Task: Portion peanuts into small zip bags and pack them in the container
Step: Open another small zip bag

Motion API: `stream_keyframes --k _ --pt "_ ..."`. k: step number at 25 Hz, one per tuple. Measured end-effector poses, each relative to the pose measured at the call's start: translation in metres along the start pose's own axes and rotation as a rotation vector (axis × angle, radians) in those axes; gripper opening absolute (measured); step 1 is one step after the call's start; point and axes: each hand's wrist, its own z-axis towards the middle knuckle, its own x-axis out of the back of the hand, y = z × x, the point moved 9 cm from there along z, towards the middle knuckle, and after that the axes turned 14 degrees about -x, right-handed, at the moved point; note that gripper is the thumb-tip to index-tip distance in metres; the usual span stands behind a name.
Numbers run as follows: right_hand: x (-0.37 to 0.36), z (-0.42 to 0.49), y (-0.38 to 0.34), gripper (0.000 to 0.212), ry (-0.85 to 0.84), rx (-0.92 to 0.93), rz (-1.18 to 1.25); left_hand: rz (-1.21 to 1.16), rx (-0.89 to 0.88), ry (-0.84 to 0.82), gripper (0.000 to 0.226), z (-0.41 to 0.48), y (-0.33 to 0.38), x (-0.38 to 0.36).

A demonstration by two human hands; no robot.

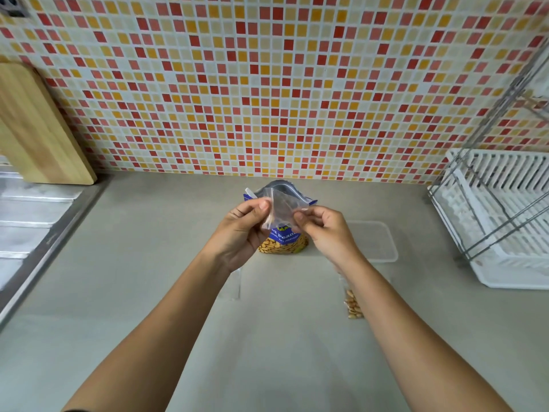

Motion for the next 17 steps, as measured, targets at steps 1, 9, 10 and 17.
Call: stream_keyframes --k 1,9,10,17 --pt "-0.002 0.000 0.000 0.012 -0.006 -0.004 0.003 -0.048 0.012 0.004 0.015 0.000 -0.002 -0.001" --pt "0.014 0.004 0.009 0.011 0.024 -0.077 0.168 0.398 -0.065 -0.017 0.018 0.002 0.019 0.005" --pt "0.016 0.005 0.012 0.010 0.025 -0.100 0.211 0.541 -0.092 -0.029 0.018 0.003 0.025 0.005" --pt "0.024 0.003 0.016 0.008 0.046 -0.250 0.446 1.080 -0.229 -0.013 0.012 0.012 0.049 -0.003"
